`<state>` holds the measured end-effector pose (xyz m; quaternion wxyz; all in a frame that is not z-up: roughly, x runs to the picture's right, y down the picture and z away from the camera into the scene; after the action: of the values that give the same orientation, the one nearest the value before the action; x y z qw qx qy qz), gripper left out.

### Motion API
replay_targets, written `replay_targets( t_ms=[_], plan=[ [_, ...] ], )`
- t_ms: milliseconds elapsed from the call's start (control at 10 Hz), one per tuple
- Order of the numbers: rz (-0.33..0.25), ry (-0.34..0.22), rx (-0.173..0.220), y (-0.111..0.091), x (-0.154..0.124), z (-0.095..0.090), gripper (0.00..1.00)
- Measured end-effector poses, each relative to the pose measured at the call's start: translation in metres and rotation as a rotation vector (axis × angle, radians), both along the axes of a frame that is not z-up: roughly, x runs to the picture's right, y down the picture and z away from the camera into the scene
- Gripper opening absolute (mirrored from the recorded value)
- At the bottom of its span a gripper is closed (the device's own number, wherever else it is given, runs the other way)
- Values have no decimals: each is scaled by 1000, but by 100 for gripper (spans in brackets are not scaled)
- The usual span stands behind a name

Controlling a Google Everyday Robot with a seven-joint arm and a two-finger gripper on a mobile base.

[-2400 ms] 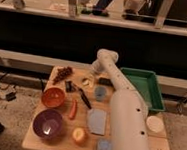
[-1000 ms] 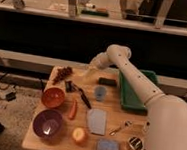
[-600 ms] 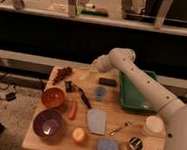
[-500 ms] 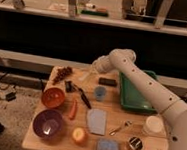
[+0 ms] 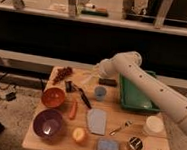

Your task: Place banana in metal cup

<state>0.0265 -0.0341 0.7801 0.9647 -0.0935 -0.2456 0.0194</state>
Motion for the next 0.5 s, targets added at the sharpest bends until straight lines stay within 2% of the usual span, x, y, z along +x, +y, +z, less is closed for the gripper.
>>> replay_targets(
  t_ms=[300,500],
  plan=[
    [-5,54,-19,27,32,-39,0],
    [-7,64,-31,37,36,-47,0]
  ],
)
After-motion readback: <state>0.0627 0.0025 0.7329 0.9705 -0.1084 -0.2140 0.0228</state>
